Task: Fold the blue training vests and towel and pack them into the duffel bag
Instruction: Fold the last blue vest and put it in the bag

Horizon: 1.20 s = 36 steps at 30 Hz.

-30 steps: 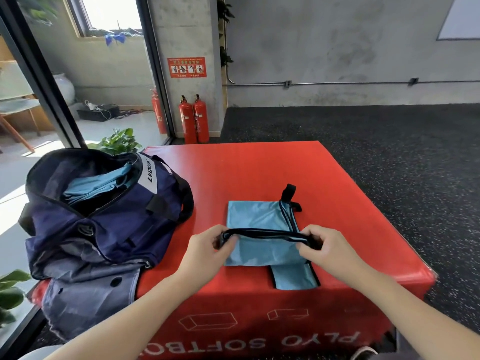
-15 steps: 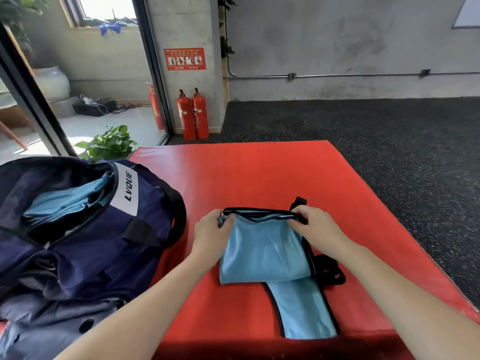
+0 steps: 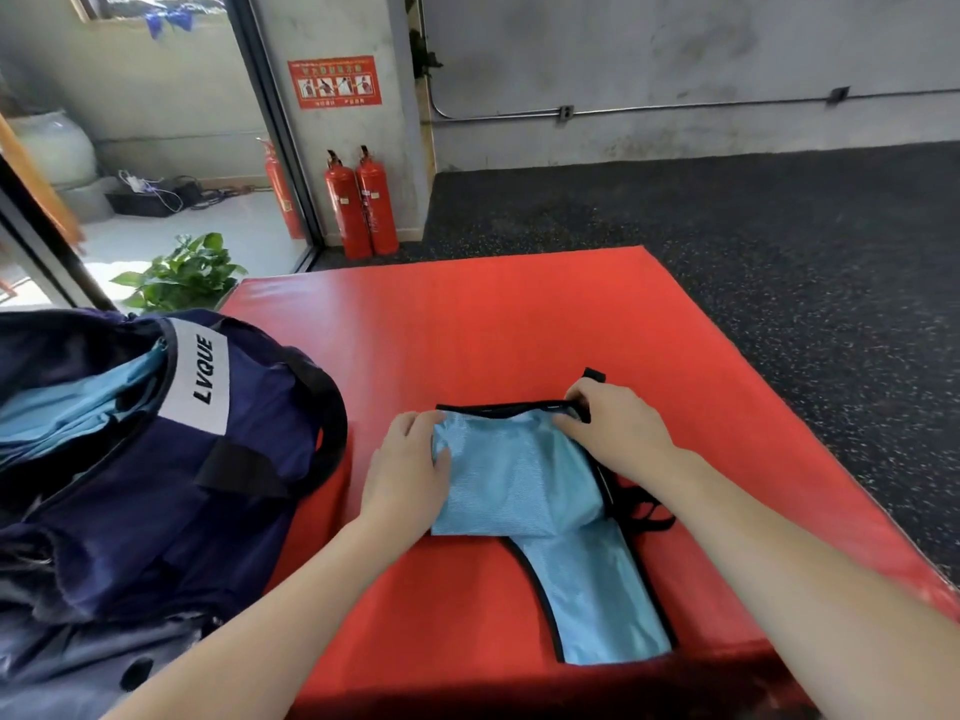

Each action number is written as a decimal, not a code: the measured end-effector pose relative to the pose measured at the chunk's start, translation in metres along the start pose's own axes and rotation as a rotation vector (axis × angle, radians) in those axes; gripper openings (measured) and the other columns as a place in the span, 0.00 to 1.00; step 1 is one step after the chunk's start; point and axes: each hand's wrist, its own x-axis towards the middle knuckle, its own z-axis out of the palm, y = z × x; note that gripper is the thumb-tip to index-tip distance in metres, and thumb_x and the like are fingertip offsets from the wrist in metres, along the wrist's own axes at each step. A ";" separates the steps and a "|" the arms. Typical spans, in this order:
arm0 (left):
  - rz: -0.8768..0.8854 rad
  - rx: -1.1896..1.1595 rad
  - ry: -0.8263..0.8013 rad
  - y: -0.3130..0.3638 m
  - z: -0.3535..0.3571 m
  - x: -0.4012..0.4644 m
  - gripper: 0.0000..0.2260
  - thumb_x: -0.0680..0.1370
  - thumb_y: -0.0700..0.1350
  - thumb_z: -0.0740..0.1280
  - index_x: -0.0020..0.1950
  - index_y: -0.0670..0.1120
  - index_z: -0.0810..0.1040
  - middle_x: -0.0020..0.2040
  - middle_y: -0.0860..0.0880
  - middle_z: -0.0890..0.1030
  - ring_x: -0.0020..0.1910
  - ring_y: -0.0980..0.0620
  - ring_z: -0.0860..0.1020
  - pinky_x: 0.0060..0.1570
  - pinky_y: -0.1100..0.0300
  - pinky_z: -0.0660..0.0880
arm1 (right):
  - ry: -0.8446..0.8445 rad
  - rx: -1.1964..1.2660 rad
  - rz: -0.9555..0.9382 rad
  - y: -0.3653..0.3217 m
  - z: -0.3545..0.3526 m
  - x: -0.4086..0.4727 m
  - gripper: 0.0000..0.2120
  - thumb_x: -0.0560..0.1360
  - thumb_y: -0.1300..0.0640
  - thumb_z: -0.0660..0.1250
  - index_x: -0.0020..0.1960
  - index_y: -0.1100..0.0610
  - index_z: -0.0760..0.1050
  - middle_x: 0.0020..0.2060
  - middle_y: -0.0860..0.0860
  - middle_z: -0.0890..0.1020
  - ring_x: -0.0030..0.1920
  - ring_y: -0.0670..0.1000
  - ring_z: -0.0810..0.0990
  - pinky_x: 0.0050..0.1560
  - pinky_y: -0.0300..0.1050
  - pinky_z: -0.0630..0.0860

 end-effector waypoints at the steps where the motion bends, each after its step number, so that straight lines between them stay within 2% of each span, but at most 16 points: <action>1: 0.060 0.058 0.039 0.002 0.000 -0.004 0.17 0.77 0.41 0.67 0.66 0.50 0.76 0.63 0.51 0.75 0.56 0.47 0.76 0.57 0.48 0.74 | 0.019 -0.017 -0.012 0.000 -0.004 -0.003 0.13 0.77 0.41 0.66 0.58 0.46 0.75 0.50 0.44 0.80 0.51 0.50 0.79 0.46 0.48 0.74; 3: 0.218 0.095 0.123 0.011 -0.002 -0.014 0.15 0.75 0.39 0.69 0.61 0.50 0.79 0.61 0.51 0.77 0.58 0.47 0.76 0.55 0.48 0.73 | 0.054 -0.043 -0.061 0.000 -0.012 -0.012 0.14 0.78 0.42 0.66 0.61 0.47 0.74 0.54 0.44 0.78 0.55 0.48 0.77 0.49 0.48 0.75; 5: 0.427 0.023 0.123 0.025 -0.007 -0.028 0.12 0.76 0.42 0.69 0.59 0.52 0.80 0.56 0.54 0.79 0.56 0.50 0.77 0.52 0.49 0.75 | 0.084 -0.038 -0.134 0.000 -0.018 -0.026 0.14 0.79 0.45 0.66 0.62 0.49 0.74 0.55 0.43 0.77 0.58 0.47 0.75 0.52 0.47 0.76; 8: 0.677 -0.082 -0.113 0.046 -0.010 -0.060 0.10 0.79 0.52 0.69 0.58 0.52 0.81 0.52 0.56 0.81 0.53 0.55 0.77 0.53 0.55 0.76 | 0.116 -0.012 -0.289 0.001 -0.020 -0.057 0.09 0.79 0.48 0.66 0.57 0.49 0.76 0.51 0.43 0.78 0.55 0.47 0.75 0.53 0.49 0.77; 11: 0.773 -0.030 -0.375 0.057 -0.001 -0.090 0.21 0.76 0.64 0.68 0.59 0.51 0.83 0.54 0.55 0.81 0.54 0.55 0.76 0.55 0.58 0.75 | 0.020 0.011 -0.402 0.002 -0.017 -0.088 0.04 0.78 0.50 0.66 0.52 0.48 0.77 0.46 0.41 0.79 0.47 0.44 0.77 0.49 0.49 0.78; 13: 0.819 0.042 -0.421 0.059 0.009 -0.103 0.24 0.74 0.66 0.68 0.59 0.49 0.82 0.55 0.53 0.81 0.53 0.53 0.76 0.54 0.58 0.74 | -0.074 0.015 -0.440 0.002 -0.015 -0.105 0.03 0.79 0.49 0.66 0.51 0.46 0.78 0.45 0.41 0.79 0.44 0.42 0.77 0.47 0.47 0.77; 15: 0.837 0.058 -0.411 0.059 0.013 -0.109 0.22 0.75 0.63 0.68 0.58 0.48 0.82 0.55 0.52 0.81 0.53 0.51 0.77 0.55 0.56 0.75 | -0.129 0.027 -0.443 0.005 -0.014 -0.117 0.05 0.79 0.48 0.66 0.52 0.45 0.79 0.45 0.40 0.80 0.45 0.42 0.78 0.48 0.46 0.77; 17: 0.814 0.032 -0.411 0.062 0.011 -0.112 0.17 0.78 0.59 0.66 0.54 0.47 0.83 0.53 0.51 0.81 0.53 0.51 0.77 0.56 0.55 0.75 | -0.164 0.055 -0.430 0.008 -0.014 -0.128 0.06 0.79 0.46 0.65 0.51 0.45 0.80 0.44 0.39 0.80 0.46 0.41 0.78 0.49 0.46 0.77; 20: 0.741 0.014 -0.393 0.070 0.006 -0.117 0.14 0.81 0.56 0.60 0.52 0.48 0.81 0.48 0.53 0.81 0.49 0.53 0.76 0.52 0.55 0.74 | -0.180 0.100 -0.388 0.012 -0.019 -0.141 0.11 0.78 0.39 0.64 0.49 0.44 0.80 0.42 0.38 0.81 0.46 0.41 0.79 0.48 0.46 0.77; 24: 0.541 -0.097 -0.293 0.079 -0.004 -0.112 0.09 0.81 0.55 0.62 0.51 0.52 0.79 0.44 0.56 0.81 0.43 0.56 0.76 0.46 0.56 0.74 | -0.208 0.256 -0.330 0.009 -0.035 -0.149 0.17 0.73 0.31 0.68 0.49 0.43 0.80 0.44 0.38 0.82 0.47 0.42 0.81 0.48 0.39 0.76; 26: 0.443 -0.166 -0.233 0.081 -0.007 -0.102 0.08 0.81 0.55 0.63 0.53 0.54 0.79 0.43 0.57 0.82 0.43 0.57 0.78 0.46 0.55 0.76 | -0.234 0.273 -0.315 0.004 -0.042 -0.145 0.16 0.71 0.34 0.72 0.51 0.43 0.79 0.45 0.40 0.82 0.47 0.43 0.81 0.47 0.39 0.76; 28: 0.373 -0.212 -0.180 0.082 -0.009 -0.089 0.08 0.81 0.53 0.65 0.53 0.52 0.81 0.43 0.57 0.83 0.43 0.58 0.79 0.47 0.57 0.76 | -0.225 0.269 -0.275 0.002 -0.046 -0.135 0.10 0.71 0.45 0.74 0.52 0.42 0.78 0.43 0.40 0.82 0.43 0.43 0.80 0.44 0.40 0.77; 30: 0.307 -0.273 -0.158 0.084 -0.010 -0.076 0.06 0.81 0.50 0.67 0.53 0.50 0.81 0.42 0.57 0.82 0.42 0.57 0.79 0.46 0.60 0.75 | -0.183 0.270 -0.224 0.001 -0.047 -0.122 0.08 0.73 0.54 0.71 0.49 0.43 0.79 0.40 0.41 0.82 0.37 0.43 0.79 0.40 0.42 0.75; 32: 0.245 -0.339 -0.151 0.085 -0.011 -0.063 0.04 0.81 0.47 0.68 0.53 0.50 0.82 0.42 0.57 0.82 0.43 0.59 0.79 0.45 0.65 0.73 | -0.154 0.269 -0.199 -0.001 -0.047 -0.108 0.06 0.76 0.56 0.70 0.46 0.45 0.79 0.36 0.43 0.80 0.32 0.44 0.75 0.35 0.45 0.72; 34: 0.176 -0.408 -0.124 0.084 -0.011 -0.053 0.05 0.80 0.46 0.69 0.55 0.50 0.81 0.43 0.58 0.82 0.44 0.63 0.78 0.45 0.71 0.72 | -0.137 0.263 -0.189 -0.005 -0.046 -0.095 0.03 0.77 0.53 0.70 0.47 0.45 0.80 0.34 0.43 0.79 0.28 0.43 0.70 0.31 0.38 0.67; 36: 0.115 -0.459 -0.091 0.081 -0.011 -0.042 0.06 0.80 0.46 0.70 0.57 0.51 0.81 0.45 0.58 0.82 0.43 0.64 0.77 0.44 0.72 0.71 | -0.118 0.253 -0.178 -0.007 -0.042 -0.083 0.02 0.78 0.50 0.70 0.50 0.47 0.81 0.36 0.42 0.79 0.26 0.43 0.69 0.30 0.36 0.66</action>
